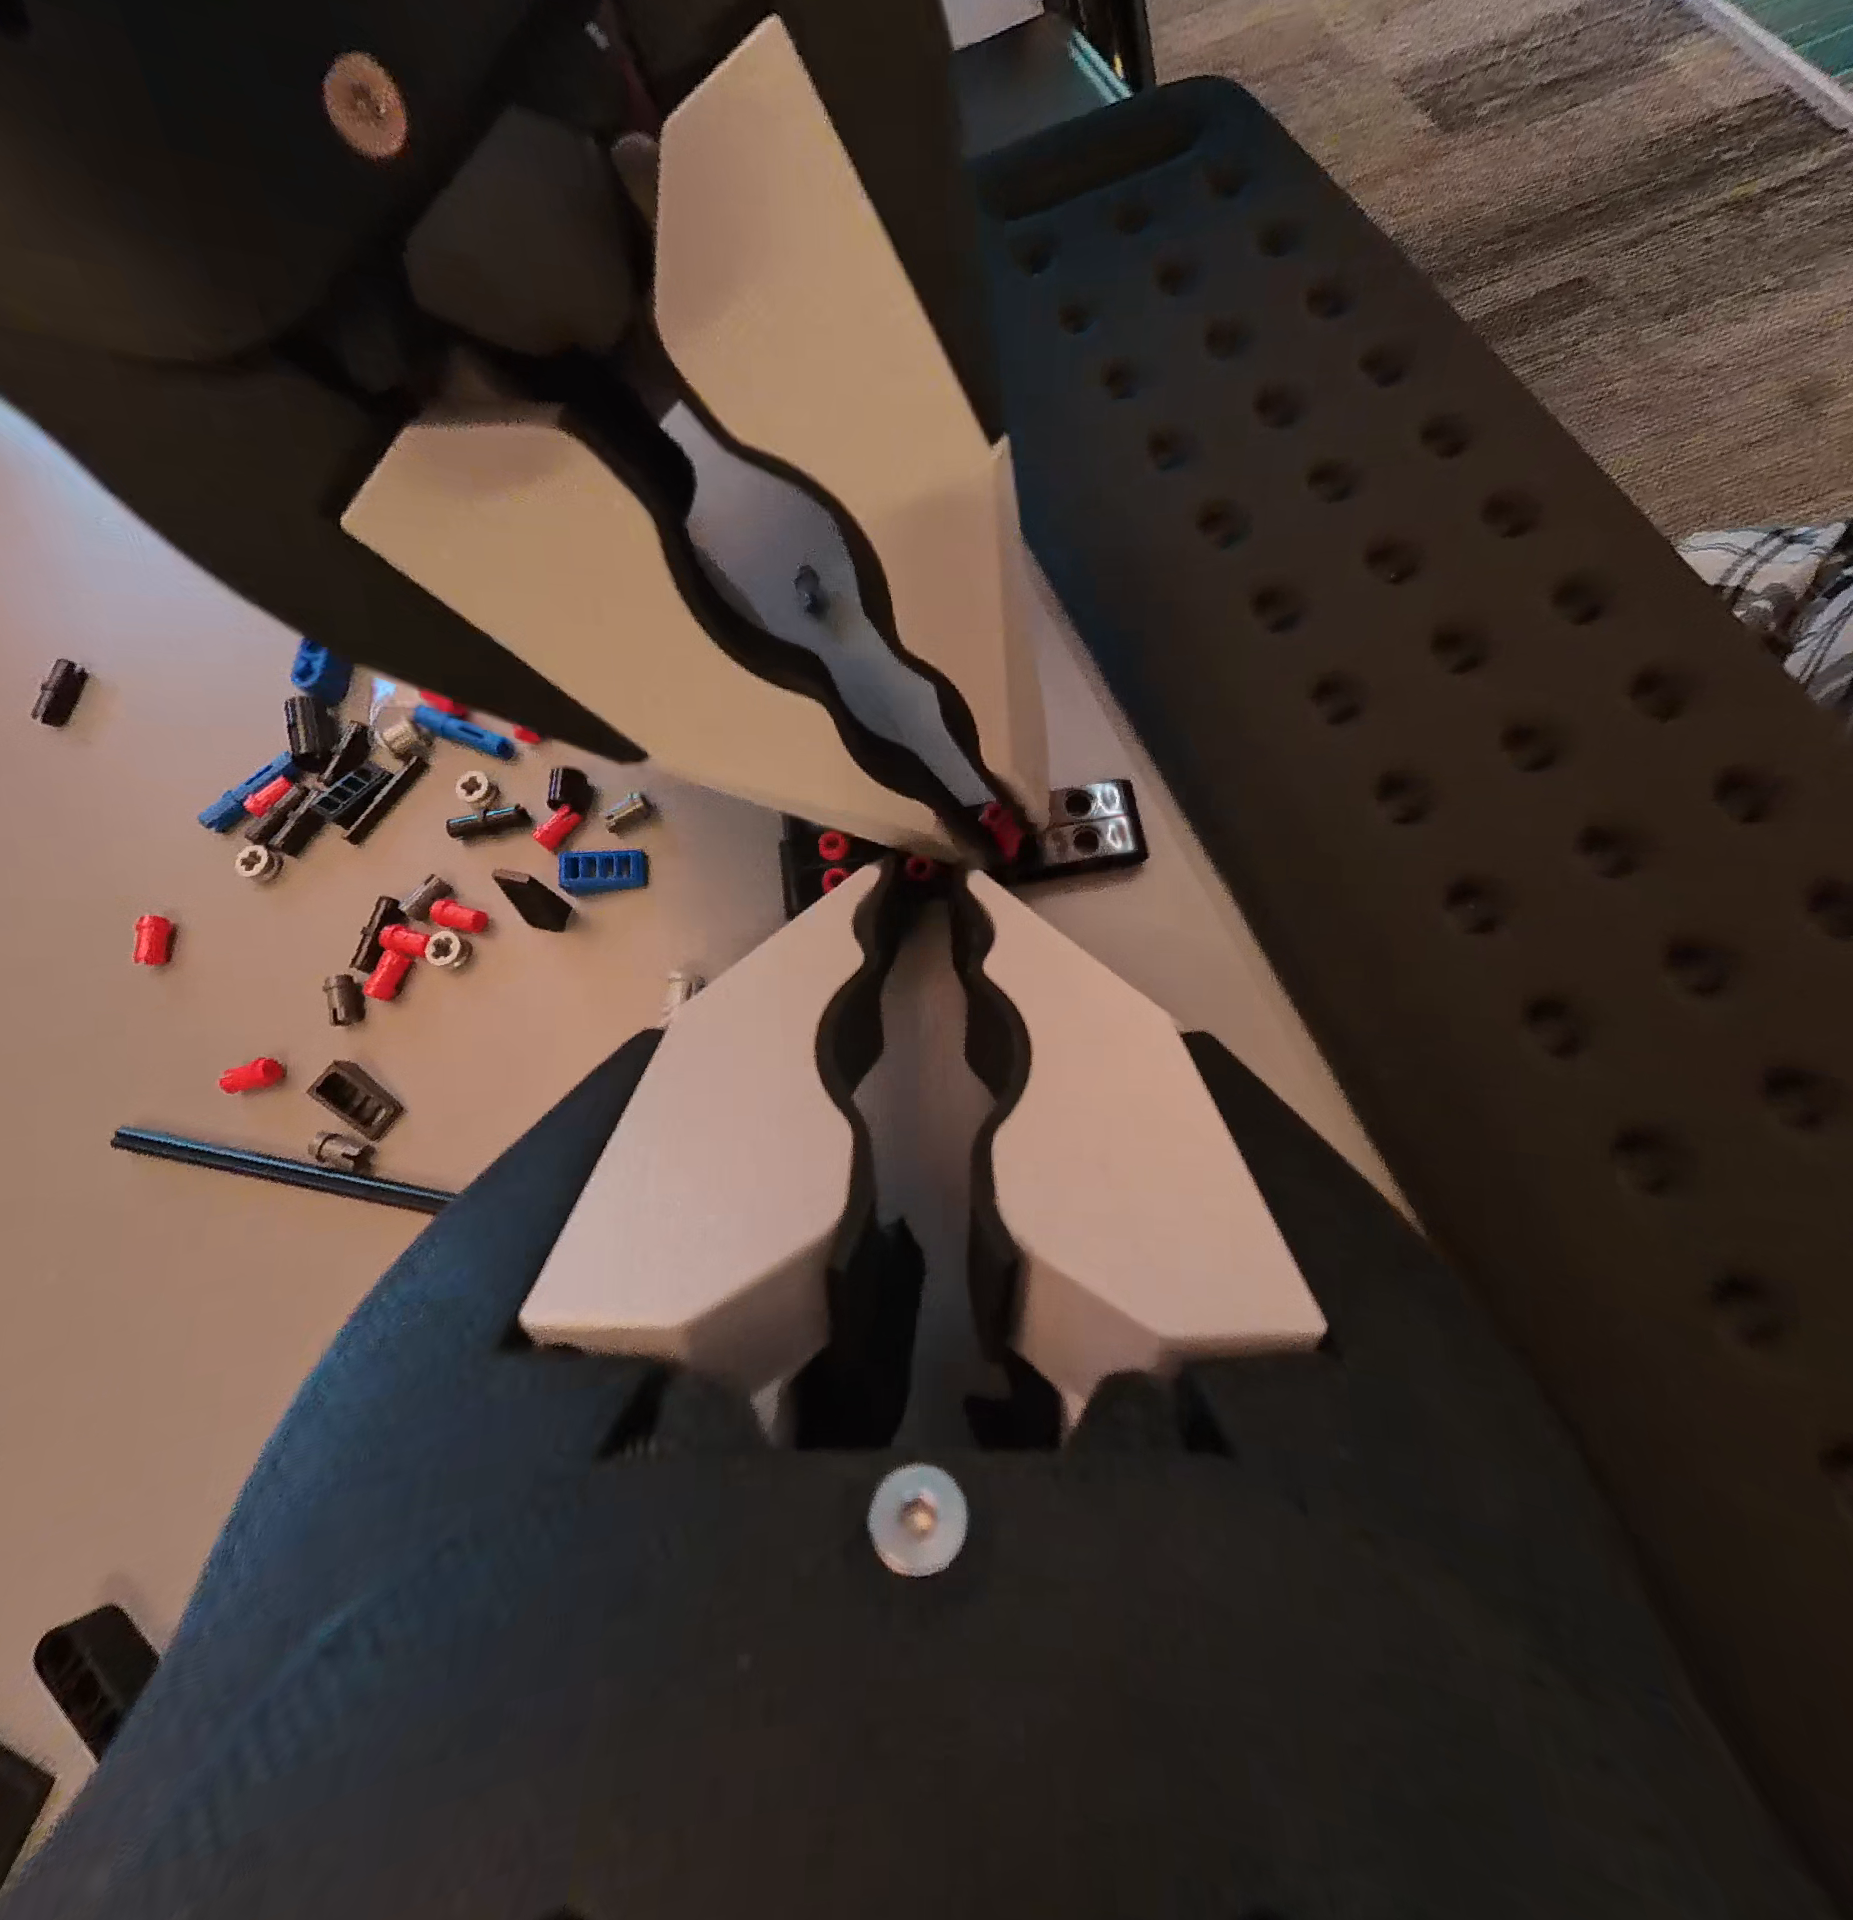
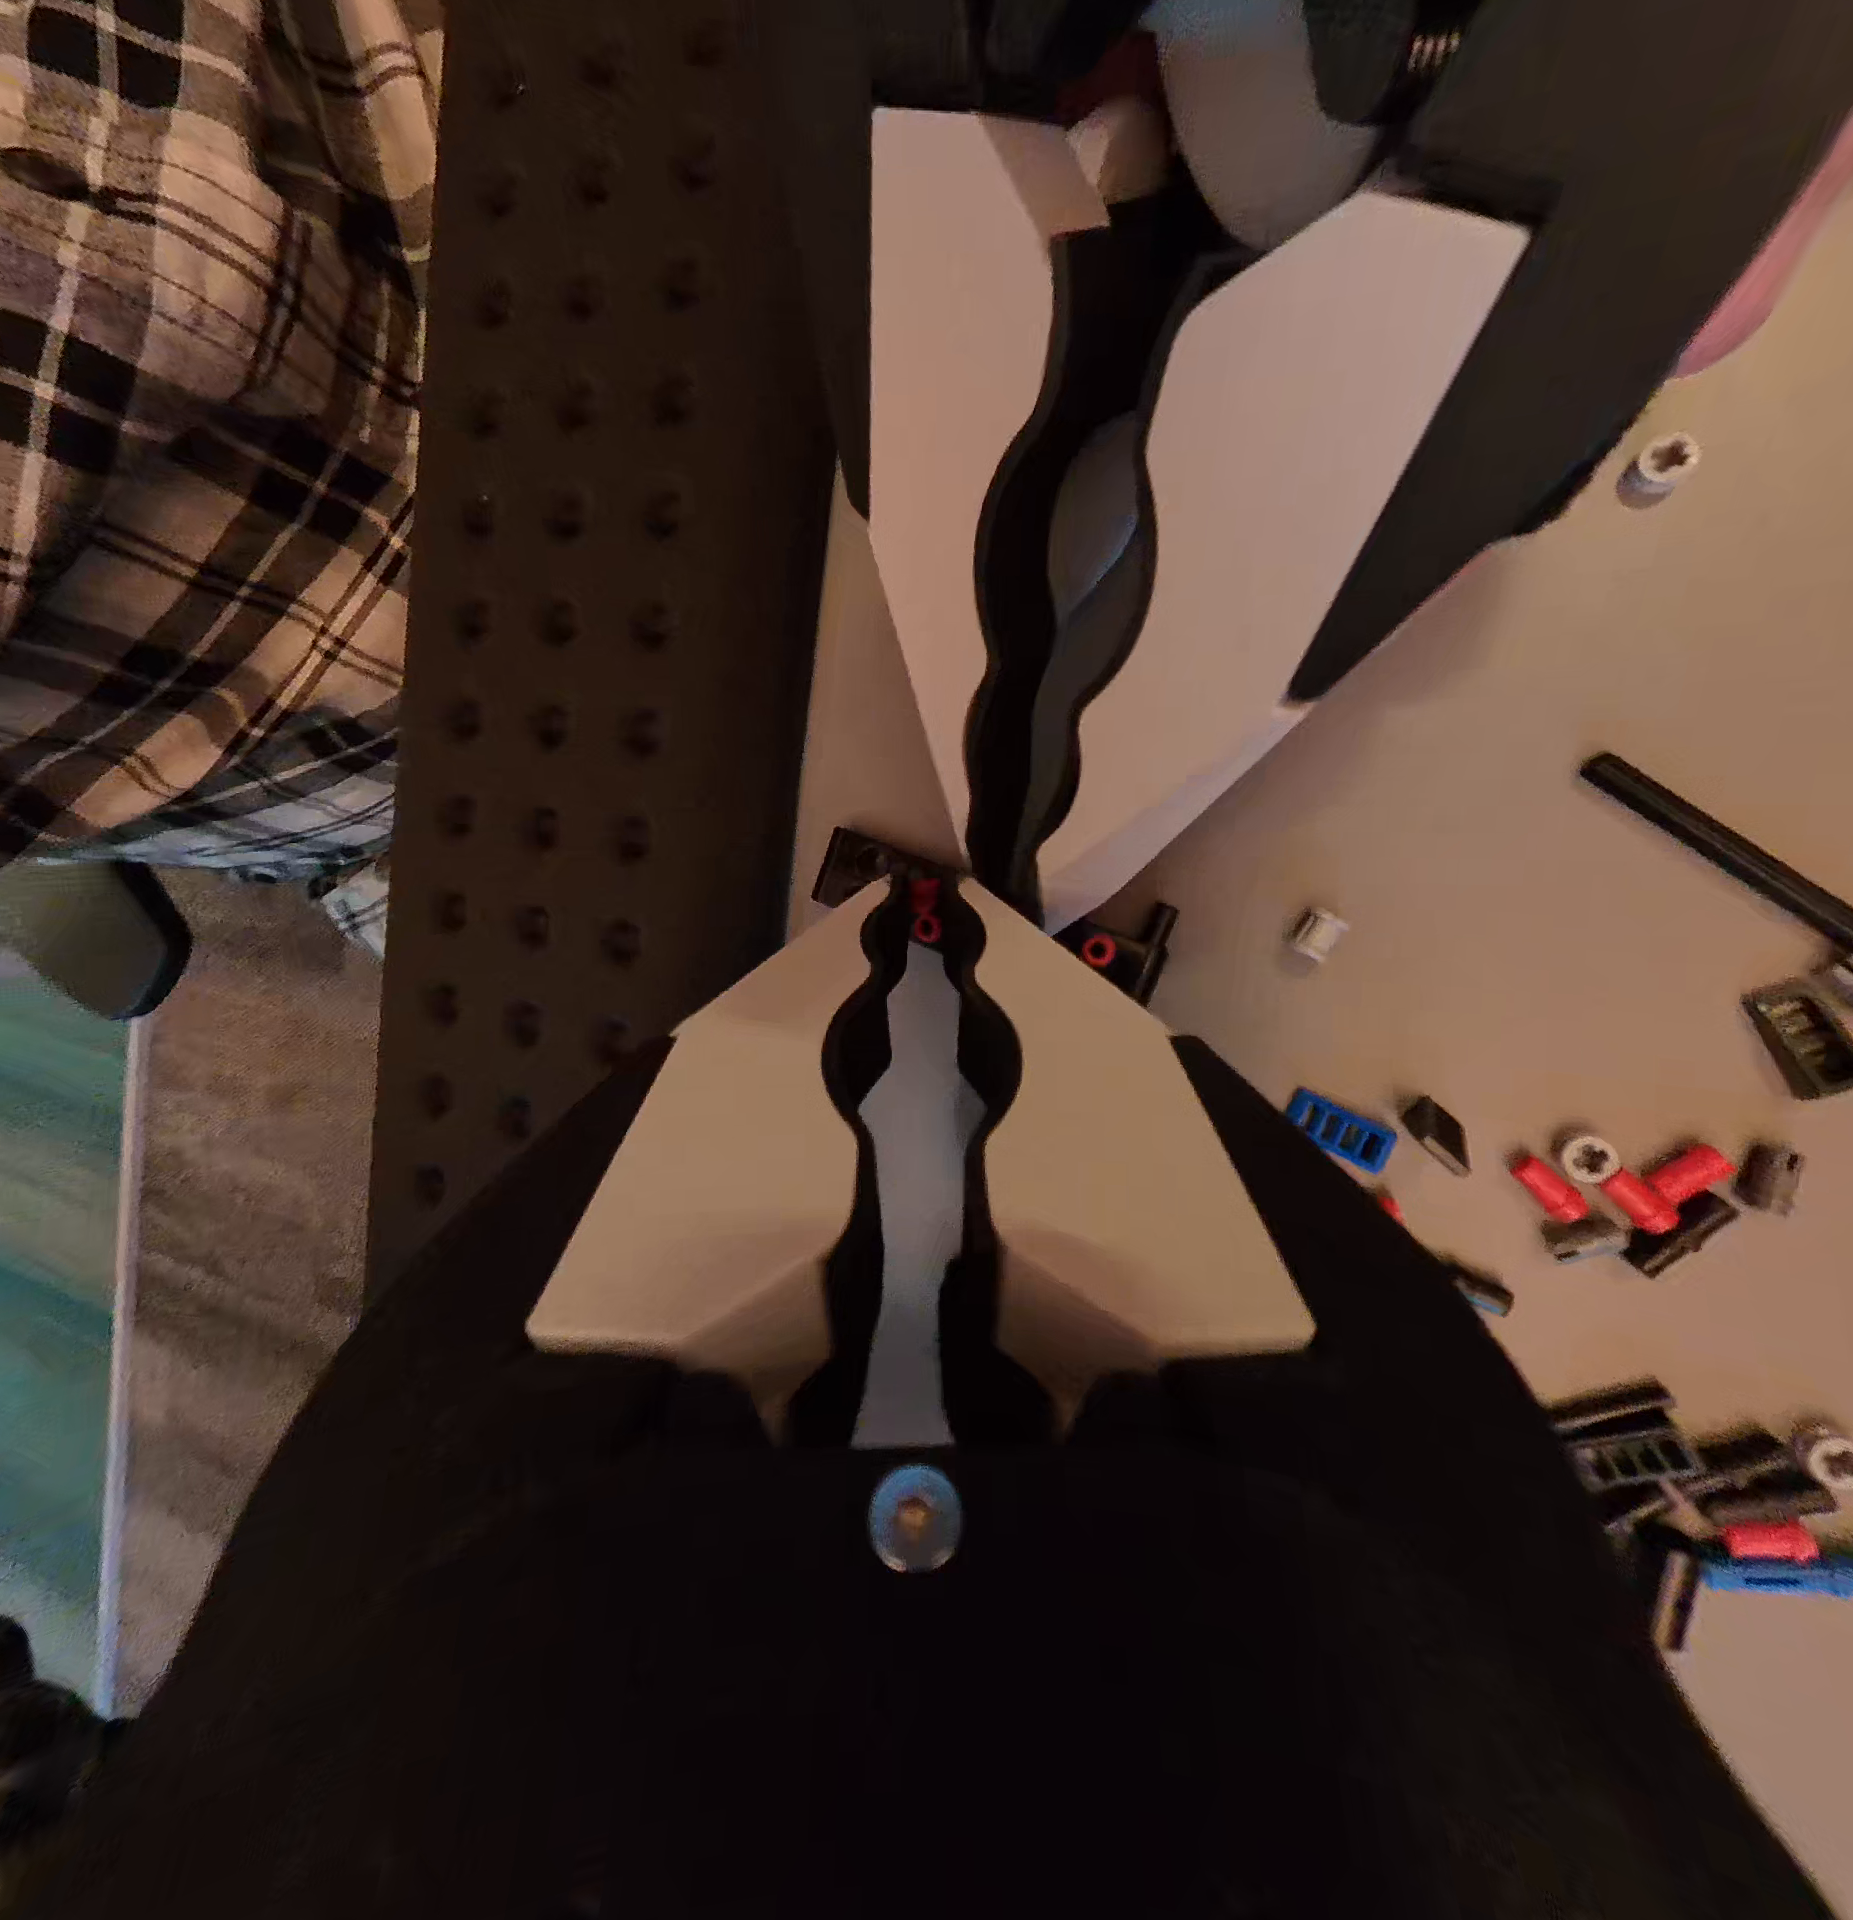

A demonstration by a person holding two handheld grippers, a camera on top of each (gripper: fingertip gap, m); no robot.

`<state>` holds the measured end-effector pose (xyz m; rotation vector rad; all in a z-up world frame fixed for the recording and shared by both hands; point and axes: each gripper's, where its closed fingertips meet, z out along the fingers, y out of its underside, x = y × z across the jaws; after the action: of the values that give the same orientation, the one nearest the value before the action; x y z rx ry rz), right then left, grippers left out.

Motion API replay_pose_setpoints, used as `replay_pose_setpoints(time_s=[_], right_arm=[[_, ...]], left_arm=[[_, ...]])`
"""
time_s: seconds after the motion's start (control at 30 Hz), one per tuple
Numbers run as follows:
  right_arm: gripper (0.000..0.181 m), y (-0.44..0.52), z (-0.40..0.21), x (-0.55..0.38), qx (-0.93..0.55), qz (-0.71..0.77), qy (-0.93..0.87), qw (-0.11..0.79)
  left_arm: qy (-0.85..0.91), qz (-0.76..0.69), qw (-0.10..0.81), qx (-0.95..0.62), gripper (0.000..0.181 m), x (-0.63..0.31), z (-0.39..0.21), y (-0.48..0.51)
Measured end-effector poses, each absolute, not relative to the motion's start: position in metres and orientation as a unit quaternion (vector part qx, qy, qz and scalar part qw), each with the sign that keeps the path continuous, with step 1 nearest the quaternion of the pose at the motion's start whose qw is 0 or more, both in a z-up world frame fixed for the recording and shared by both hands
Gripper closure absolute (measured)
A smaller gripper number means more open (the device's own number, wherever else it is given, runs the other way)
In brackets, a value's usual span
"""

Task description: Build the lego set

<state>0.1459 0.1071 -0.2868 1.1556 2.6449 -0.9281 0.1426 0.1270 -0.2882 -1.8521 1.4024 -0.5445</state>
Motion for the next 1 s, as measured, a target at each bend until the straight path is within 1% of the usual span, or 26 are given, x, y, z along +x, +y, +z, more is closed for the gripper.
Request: replay_pose_setpoints(time_s=[0.13,0.5,0.7,0.87,1.0], right_arm=[[0.177,0.107,-0.287,0.147,0.391,-0.296,0.871,0.008],[0.176,0.111,-0.288,0.149,0.406,-0.224,0.874,-0.142],[0.177,0.111,-0.288,0.151,0.423,-0.223,0.865,-0.153],[0.178,0.109,-0.283,0.15,0.444,-0.276,0.838,-0.153],[0.178,0.112,-0.275,0.144,0.462,-0.315,0.812,-0.168]], left_arm=[[0.55,-0.209,0.369,-0.719,0.167,0.145,-0.288,0.124],[0.551,-0.203,0.372,-0.719,0.166,0.146,-0.288,0.124],[0.553,-0.199,0.375,-0.717,0.166,0.147,-0.288,0.124],[0.567,-0.164,0.39,-0.707,0.157,0.145,-0.289,0.125],[0.584,-0.135,0.41,-0.688,0.161,0.148,-0.286,0.123]])
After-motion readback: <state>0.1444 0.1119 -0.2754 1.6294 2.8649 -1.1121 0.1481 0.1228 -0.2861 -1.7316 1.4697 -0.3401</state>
